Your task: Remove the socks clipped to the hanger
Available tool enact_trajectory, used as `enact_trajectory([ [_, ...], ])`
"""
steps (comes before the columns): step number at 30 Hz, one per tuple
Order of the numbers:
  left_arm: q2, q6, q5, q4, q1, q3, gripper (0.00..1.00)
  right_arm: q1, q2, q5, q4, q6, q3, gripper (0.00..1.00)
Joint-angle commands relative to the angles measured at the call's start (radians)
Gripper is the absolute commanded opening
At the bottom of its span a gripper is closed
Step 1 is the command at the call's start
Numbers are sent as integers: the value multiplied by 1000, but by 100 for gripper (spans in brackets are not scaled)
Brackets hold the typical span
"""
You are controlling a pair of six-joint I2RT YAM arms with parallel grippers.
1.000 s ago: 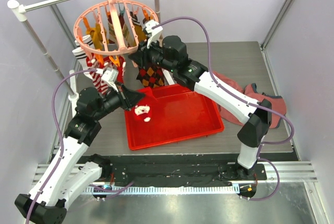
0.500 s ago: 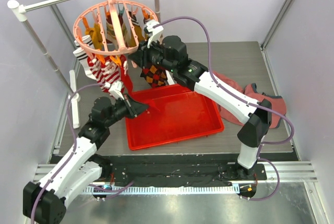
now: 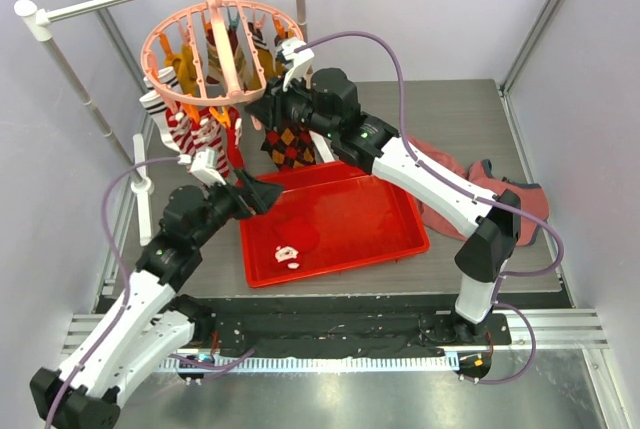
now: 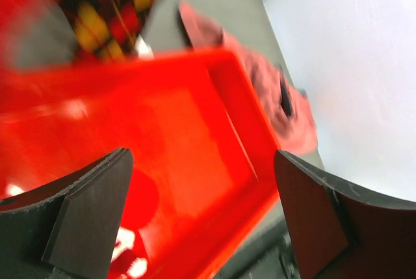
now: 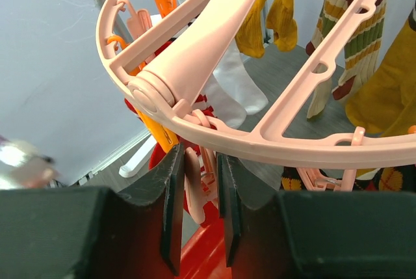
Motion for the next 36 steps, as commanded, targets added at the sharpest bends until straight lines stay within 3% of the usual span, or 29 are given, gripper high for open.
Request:
enact_trajectory([
  [1, -53, 123, -241, -181, -1, 142, 94, 3, -32, 27, 36, 11, 20, 22],
  [6, -12, 203, -457, -284, 1, 256, 93, 4, -37, 30, 33, 11, 13, 22],
  [13, 156, 277, -496, -222, 1, 361, 90, 3, -61, 3, 42, -7, -22, 24],
  [17, 249, 285, -452, -190, 1, 415, 81, 4, -81, 6, 45, -14, -52, 24],
  [20, 283, 286, -464, -163, 1, 432, 65, 3, -93, 12, 50, 3, -69, 24],
  [21, 289, 289, -464, -156, 1, 434, 50, 3, -96, 12, 47, 11, -74, 24],
  [23, 295, 295, -458, -147, 1, 434, 37, 3, -107, 12, 47, 17, -88, 25],
  [24, 294, 297, -458, -147, 1, 434, 26, 3, -112, 12, 48, 17, -94, 26],
  [26, 294, 301, -450, -147, 1, 432, 16, 1, -127, 18, 51, 19, -109, 28],
  [27, 294, 303, -449, -147, 1, 432, 8, 0, -130, 20, 50, 20, -114, 30],
  [29, 291, 309, -432, -152, 1, 431, 2, -2, -152, 21, 51, 25, -137, 34],
  [30, 288, 311, -427, -152, 1, 428, 0, -2, -161, 26, 51, 25, -154, 41],
  [36, 269, 292, -279, -167, 1, 429, 0, -5, -268, 12, 60, 16, -267, 72],
])
